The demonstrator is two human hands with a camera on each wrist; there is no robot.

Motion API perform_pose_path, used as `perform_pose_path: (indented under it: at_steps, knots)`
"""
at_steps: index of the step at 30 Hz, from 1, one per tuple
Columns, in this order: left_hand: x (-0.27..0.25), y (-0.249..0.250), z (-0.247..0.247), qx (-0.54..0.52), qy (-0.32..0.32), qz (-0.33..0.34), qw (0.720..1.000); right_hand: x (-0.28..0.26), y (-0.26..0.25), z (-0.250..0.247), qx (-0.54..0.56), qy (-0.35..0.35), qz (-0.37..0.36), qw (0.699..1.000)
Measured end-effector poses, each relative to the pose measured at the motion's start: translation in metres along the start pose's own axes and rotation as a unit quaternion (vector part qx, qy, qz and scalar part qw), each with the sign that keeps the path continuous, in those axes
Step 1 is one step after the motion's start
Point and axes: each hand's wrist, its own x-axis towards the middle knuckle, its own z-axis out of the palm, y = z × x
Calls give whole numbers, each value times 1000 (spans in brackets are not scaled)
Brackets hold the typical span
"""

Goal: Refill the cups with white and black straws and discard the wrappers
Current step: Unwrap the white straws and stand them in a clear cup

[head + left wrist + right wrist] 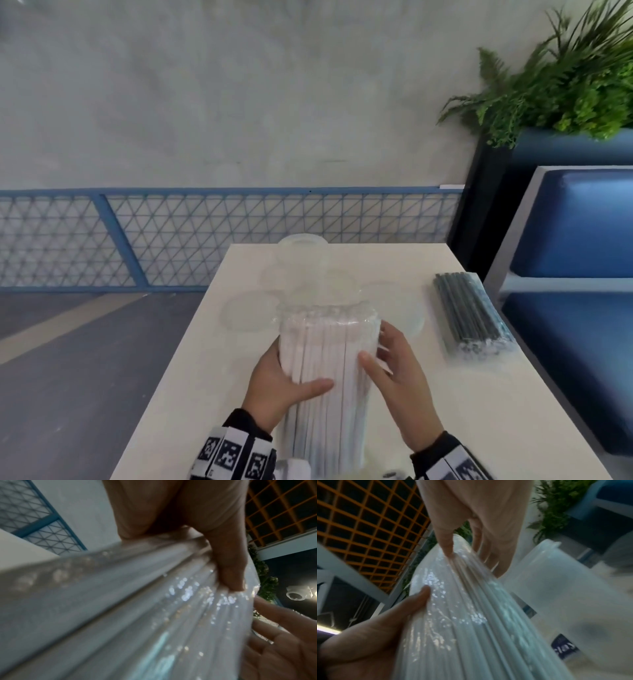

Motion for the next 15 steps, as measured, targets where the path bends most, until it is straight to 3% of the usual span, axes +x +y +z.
perform_pose_path:
  at_steps: [7, 15]
  knots:
    - [20, -12, -20, 29, 31, 13, 999, 15, 3, 43, -45, 130, -44, 990]
    - [40, -10, -17, 74, 19, 26, 997, 41, 3, 56, 32, 168, 20, 985]
